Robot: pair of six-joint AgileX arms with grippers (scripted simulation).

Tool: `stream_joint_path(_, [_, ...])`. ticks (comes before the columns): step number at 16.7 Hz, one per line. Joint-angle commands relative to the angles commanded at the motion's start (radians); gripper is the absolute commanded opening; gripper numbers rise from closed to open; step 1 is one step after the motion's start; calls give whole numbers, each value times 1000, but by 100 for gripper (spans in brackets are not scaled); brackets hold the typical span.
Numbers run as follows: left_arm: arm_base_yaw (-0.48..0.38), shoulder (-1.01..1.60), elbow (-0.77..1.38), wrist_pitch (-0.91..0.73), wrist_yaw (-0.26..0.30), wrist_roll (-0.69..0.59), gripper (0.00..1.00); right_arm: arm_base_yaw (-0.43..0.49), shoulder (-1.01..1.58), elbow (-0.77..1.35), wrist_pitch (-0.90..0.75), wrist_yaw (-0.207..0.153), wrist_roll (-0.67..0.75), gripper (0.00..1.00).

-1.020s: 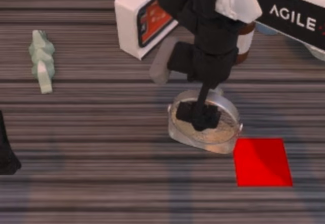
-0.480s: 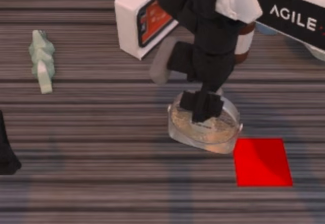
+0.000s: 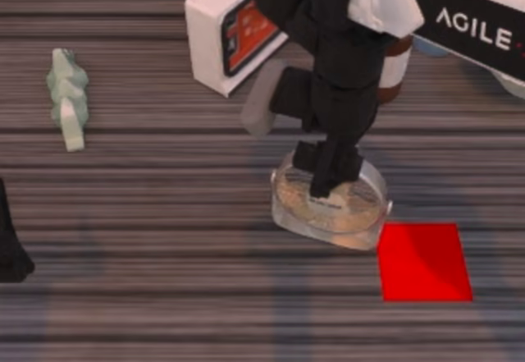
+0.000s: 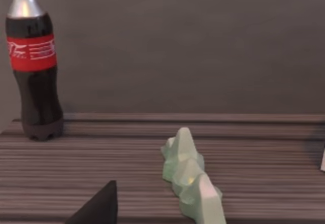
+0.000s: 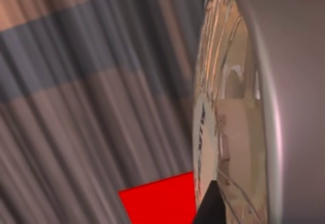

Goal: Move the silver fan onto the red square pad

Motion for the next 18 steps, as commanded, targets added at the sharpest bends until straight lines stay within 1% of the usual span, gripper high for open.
stream_joint_path(7, [0, 0, 0, 0, 0, 0, 100, -2, 1, 4, -4, 0, 1, 0])
stream_joint_path(9, [0, 0, 0, 0, 0, 0, 100, 1, 8, 42, -40, 0, 0, 0])
stream_joint_path(14, [0, 0, 0, 0, 0, 0, 100, 5, 31, 226, -193, 0, 0, 0])
stream_joint_path(18, [0, 0, 0, 0, 0, 0, 100, 6, 34, 253, -220, 0, 0, 0])
